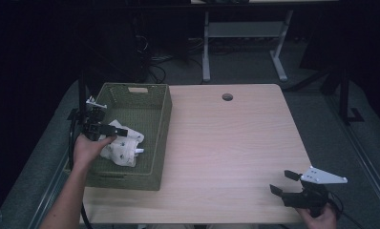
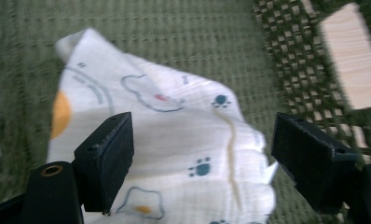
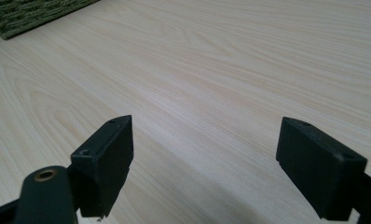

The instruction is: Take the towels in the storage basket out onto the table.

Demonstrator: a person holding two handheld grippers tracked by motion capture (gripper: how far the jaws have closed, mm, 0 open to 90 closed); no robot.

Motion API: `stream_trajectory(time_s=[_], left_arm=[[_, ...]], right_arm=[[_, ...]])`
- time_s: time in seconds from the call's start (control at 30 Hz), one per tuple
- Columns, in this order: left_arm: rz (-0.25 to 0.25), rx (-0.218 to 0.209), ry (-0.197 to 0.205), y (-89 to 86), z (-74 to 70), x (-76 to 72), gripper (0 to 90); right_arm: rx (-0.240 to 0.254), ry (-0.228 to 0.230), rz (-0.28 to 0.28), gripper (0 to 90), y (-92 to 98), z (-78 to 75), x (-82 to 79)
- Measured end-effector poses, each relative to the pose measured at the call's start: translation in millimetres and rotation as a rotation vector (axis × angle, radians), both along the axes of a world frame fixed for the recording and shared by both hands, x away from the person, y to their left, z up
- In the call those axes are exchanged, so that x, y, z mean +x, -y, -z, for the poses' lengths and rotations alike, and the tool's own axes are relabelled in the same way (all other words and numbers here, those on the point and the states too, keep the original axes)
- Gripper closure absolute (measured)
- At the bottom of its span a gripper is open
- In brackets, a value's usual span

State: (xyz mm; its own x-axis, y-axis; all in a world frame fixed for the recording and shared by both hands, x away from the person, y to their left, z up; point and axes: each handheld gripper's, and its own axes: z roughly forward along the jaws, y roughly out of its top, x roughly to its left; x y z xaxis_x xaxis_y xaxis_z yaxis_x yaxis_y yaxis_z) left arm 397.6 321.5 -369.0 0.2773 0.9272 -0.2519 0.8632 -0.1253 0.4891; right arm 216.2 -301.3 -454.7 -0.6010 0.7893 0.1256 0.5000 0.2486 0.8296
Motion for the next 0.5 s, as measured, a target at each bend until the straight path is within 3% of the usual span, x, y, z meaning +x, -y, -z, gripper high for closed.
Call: stream_trajectory(time_s=[0.13,0.37,0.5], left_arm=[[-0.005,0.038,-0.030,0.7,4.1,1.8,21.0],[-0.029,0.056,-0.061,0.8,8.4,4.8,21.4],[-0.029,0.088,-0.091,0.7,12.1,6.9,21.3]], right_arm=[[0.001,0.001,-0.001,18.3,-0.4,-0.1,-0.2],[0.001,0.001,-0.005,18.3,-0.6,0.0,0.0],[0.001,0.002,-0.007,18.3,-0.6,-0.1,-0.1]])
